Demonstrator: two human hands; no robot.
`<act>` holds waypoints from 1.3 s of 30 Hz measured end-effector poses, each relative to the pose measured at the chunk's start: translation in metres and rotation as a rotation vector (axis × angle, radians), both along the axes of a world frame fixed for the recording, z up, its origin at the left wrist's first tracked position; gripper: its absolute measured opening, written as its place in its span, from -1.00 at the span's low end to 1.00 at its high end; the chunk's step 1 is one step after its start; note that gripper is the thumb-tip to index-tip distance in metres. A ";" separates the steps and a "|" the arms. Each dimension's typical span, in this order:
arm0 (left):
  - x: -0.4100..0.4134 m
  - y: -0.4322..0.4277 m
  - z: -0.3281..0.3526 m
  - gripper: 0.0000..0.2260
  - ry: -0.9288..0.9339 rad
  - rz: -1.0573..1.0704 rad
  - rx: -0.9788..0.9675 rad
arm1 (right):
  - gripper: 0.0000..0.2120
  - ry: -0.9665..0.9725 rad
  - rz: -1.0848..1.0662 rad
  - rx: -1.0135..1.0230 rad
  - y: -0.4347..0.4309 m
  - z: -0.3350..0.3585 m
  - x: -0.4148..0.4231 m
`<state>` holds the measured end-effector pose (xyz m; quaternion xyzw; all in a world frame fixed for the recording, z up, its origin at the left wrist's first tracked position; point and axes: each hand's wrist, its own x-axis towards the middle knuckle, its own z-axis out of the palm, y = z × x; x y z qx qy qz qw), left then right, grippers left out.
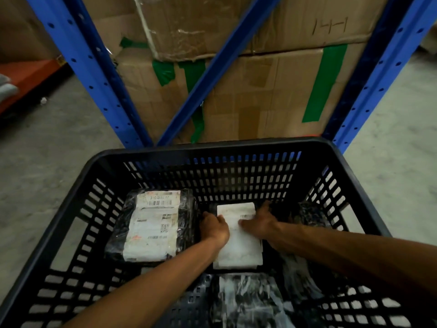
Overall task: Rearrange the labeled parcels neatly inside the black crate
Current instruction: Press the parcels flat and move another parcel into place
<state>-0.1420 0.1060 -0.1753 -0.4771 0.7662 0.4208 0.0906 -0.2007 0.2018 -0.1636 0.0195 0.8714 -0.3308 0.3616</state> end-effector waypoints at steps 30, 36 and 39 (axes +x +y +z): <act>0.136 -0.030 0.047 -0.33 -0.171 -1.551 -0.184 | -0.21 0.147 1.345 0.239 0.127 0.089 0.083; 0.142 -0.064 0.045 -0.35 -0.093 -1.180 0.349 | -0.55 -0.320 0.870 -0.133 0.124 0.118 0.060; 0.142 -0.071 0.044 -0.18 -0.077 -0.862 0.517 | -0.60 -0.484 0.506 -0.279 0.127 0.134 0.043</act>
